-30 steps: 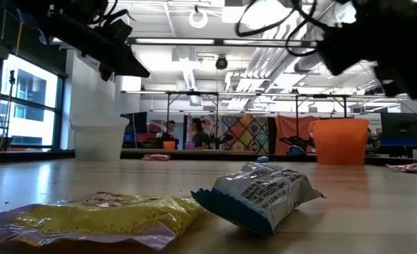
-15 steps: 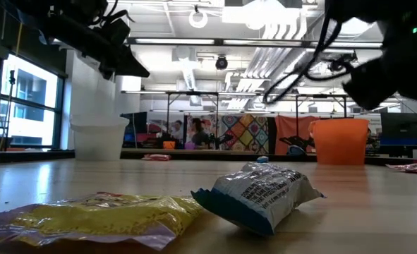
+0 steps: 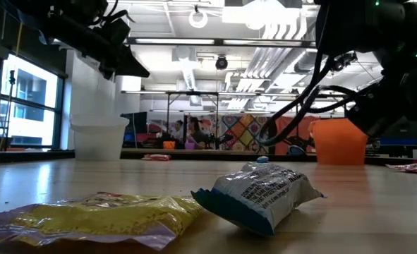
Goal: Sort candy
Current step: Put the red candy into the purple bucket
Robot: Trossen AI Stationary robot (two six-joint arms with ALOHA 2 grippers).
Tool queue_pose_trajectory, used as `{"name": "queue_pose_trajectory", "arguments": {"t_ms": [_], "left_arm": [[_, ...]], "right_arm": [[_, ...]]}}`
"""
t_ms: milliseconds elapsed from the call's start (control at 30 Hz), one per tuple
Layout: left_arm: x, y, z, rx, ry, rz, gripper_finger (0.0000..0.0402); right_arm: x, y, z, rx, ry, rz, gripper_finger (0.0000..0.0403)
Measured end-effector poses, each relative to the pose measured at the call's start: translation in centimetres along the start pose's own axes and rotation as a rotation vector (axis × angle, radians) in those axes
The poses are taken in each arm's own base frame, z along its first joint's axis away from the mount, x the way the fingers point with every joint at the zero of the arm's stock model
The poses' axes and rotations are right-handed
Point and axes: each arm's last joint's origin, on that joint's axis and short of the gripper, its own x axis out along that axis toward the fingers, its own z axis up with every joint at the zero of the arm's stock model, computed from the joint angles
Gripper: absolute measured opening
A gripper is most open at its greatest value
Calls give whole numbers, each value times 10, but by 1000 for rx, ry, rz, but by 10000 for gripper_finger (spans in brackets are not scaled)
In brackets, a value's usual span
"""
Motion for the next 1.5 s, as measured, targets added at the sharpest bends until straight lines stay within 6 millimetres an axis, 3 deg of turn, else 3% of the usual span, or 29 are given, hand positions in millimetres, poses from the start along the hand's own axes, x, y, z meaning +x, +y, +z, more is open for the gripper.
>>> {"name": "queue_pose_trajectory", "arguments": {"t_ms": [267,500,600,700,867,1033,1167,1500], "left_arm": [[0,3,0,-29,-1,-32,0],[-2,11,0,-52,-4,-61,0],[-3,15,0,-59,-5,-80,0],[-3,18,0,-66,-6,-75,0],[-4,21,0,-73,0,-97,0],[-4,21,0,-64,0,-99,0],[-3,21,-1,-56,3,-99,0],[-3,21,-3,-70,26,-99,0]], "right_arm": [[-25,-3,11,-45,-56,104,13],[-65,-13,16,-56,-224,199,12],[-72,-12,12,-62,-240,246,8],[-66,-6,2,-98,-186,247,36],[-48,-4,-13,-129,-114,139,137],[-32,-14,-11,-200,-24,47,222],[-13,-25,-5,-266,74,143,237],[9,-40,-1,-318,79,293,230]]}}
